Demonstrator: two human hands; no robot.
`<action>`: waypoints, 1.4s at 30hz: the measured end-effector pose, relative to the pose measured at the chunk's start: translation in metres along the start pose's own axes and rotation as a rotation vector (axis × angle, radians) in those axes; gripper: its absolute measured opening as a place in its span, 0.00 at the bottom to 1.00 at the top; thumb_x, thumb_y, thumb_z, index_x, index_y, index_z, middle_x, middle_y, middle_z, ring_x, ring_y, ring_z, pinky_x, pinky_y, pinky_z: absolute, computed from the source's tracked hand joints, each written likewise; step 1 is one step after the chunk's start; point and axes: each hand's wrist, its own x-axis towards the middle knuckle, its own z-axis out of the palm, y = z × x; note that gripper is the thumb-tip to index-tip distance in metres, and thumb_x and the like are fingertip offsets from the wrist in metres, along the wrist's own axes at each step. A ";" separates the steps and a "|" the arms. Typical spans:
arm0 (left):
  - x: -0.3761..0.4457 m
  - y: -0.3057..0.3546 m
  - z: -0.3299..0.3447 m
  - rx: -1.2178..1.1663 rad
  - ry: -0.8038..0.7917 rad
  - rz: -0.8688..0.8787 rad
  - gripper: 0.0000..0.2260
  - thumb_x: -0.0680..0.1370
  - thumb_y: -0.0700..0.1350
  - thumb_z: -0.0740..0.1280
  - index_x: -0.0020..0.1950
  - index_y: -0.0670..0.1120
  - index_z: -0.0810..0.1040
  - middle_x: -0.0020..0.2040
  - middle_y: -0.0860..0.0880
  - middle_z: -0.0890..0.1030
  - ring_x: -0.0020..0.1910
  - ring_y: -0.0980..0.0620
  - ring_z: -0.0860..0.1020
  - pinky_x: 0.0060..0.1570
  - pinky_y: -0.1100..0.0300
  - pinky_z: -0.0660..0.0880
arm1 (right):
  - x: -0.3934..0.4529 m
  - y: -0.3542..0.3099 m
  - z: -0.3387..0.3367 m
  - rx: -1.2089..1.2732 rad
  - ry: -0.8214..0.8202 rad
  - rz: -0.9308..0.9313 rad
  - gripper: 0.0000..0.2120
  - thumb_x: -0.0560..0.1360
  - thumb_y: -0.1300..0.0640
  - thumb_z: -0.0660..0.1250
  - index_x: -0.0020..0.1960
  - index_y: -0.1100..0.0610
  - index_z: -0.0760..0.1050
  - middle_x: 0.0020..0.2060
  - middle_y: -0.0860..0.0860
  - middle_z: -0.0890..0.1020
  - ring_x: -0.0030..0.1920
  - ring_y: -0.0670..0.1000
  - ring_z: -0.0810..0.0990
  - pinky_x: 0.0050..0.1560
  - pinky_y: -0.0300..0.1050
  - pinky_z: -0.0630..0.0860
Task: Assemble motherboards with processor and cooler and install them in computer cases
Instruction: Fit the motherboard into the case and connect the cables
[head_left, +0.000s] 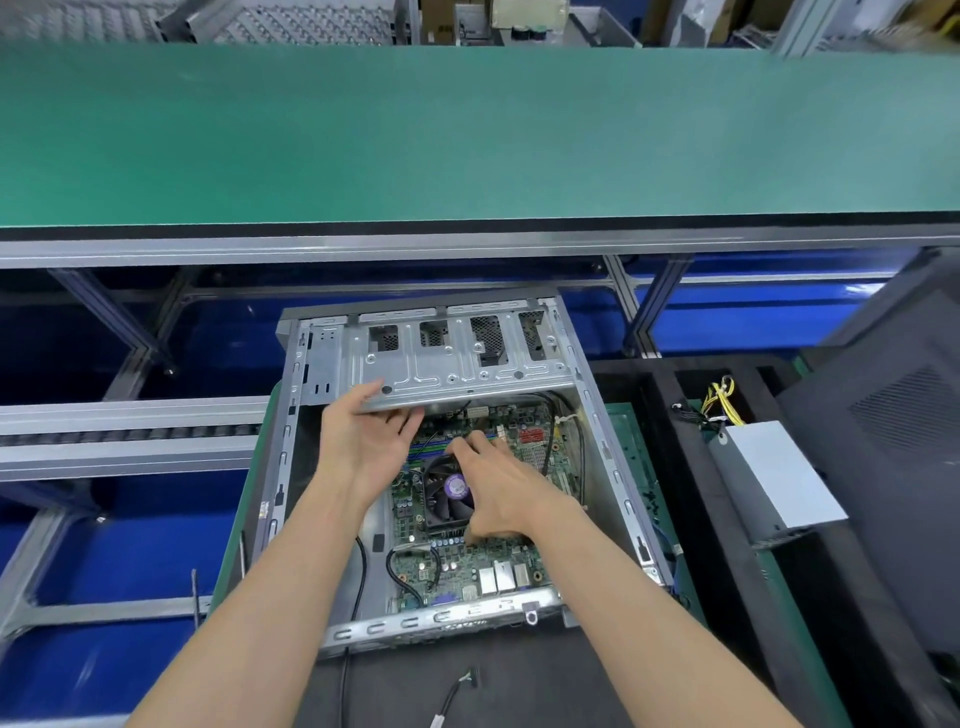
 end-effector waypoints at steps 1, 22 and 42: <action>0.003 -0.002 0.001 -0.002 0.023 0.004 0.12 0.75 0.40 0.71 0.57 0.41 0.76 0.60 0.42 0.82 0.59 0.44 0.82 0.64 0.50 0.76 | 0.000 0.000 0.000 -0.001 0.005 -0.007 0.54 0.65 0.54 0.82 0.79 0.56 0.52 0.74 0.57 0.60 0.75 0.63 0.61 0.65 0.62 0.73; 0.012 -0.009 0.012 0.028 -0.005 0.028 0.06 0.78 0.28 0.62 0.51 0.35 0.76 0.48 0.40 0.79 0.51 0.45 0.82 0.58 0.54 0.80 | 0.001 0.003 0.002 0.008 0.043 -0.051 0.51 0.65 0.55 0.82 0.78 0.58 0.54 0.70 0.57 0.64 0.68 0.62 0.69 0.62 0.58 0.76; -0.028 -0.012 0.013 0.028 -0.241 0.070 0.04 0.69 0.31 0.70 0.42 0.36 0.82 0.44 0.41 0.80 0.48 0.46 0.81 0.56 0.57 0.80 | -0.033 -0.004 0.010 0.016 0.288 -0.126 0.44 0.62 0.55 0.78 0.73 0.54 0.61 0.62 0.49 0.68 0.60 0.54 0.71 0.53 0.57 0.78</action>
